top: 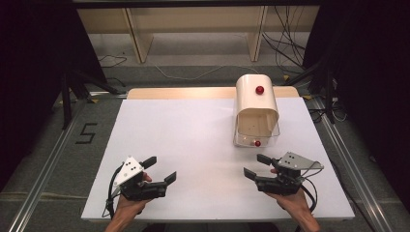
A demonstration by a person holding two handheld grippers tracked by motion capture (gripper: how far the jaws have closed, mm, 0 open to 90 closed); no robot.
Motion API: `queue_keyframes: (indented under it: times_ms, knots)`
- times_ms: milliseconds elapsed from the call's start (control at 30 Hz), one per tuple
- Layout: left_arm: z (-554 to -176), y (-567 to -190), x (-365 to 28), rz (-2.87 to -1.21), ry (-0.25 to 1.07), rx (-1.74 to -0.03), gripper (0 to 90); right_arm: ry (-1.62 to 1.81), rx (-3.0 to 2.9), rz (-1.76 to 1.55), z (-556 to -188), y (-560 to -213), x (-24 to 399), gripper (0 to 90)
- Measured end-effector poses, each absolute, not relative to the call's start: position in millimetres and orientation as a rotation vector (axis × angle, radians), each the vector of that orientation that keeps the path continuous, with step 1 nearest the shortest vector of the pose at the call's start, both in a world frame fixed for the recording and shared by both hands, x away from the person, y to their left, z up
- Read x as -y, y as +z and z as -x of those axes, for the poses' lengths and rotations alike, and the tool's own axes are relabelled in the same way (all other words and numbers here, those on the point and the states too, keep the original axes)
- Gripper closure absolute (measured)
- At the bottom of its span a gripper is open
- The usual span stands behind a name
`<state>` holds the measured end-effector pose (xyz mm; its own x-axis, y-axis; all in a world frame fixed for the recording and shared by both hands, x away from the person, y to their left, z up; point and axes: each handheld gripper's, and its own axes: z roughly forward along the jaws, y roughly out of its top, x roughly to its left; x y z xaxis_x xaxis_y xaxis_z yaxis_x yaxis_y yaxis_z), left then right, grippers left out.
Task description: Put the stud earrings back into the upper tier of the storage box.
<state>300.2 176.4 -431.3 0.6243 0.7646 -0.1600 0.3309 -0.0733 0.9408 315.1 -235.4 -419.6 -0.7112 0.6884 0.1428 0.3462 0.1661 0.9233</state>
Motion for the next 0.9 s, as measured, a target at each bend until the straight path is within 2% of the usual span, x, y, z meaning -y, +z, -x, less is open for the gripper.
queue_keyframes:
  times_ms: [900]
  knots:
    - [-300, -432, -176, -1.683, 0.445, -0.906, 10.0, 1.545, -2.121, -1.035, -303, -435, 247, 28.0]
